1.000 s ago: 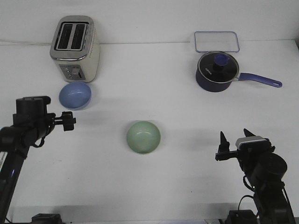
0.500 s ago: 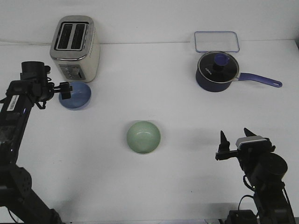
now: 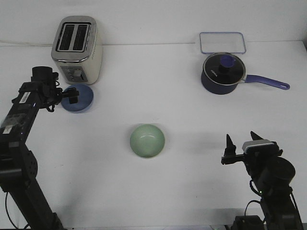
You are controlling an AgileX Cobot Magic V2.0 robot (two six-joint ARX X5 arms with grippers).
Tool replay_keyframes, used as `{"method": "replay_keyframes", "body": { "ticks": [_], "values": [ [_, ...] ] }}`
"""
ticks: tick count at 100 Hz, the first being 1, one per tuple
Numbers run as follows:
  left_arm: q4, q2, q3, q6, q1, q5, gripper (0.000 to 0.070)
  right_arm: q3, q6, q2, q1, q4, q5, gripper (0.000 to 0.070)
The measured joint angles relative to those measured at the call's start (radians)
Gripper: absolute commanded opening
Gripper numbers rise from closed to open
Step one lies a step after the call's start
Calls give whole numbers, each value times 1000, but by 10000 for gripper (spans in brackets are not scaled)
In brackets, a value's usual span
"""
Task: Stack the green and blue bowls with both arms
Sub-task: 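Grip the blue bowl rim with the left gripper and lift, then carry the blue bowl over the green bowl and lower it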
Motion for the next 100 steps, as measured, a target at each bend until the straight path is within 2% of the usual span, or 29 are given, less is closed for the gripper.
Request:
{"method": "replay_keyframes", "body": {
  "ticks": [4, 17, 29, 53, 74, 91, 100],
  "values": [
    [0, 8, 0, 0, 0, 0, 479, 0, 0, 0, 0, 0, 0, 556],
    [-1, 17, 0, 2, 0, 0, 197, 0, 0, 0, 0, 0, 0, 556],
    [-3, 17, 0, 10, 0, 0, 3, 0, 0, 0, 0, 2, 0, 556],
    [-56, 17, 29, 11, 0, 7, 4, 0, 0, 0, 0, 4, 0, 556],
    [-153, -25, 93, 18, 0, 87, 4, 0, 0, 0, 0, 4, 0, 556],
    [-206, -155, 106, 6, -7, 110, 4, 0, 0, 0, 0, 4, 0, 556],
    [-266, -217, 112, -2, -15, 149, 4, 0, 0, 0, 0, 4, 0, 556]
  ]
}}
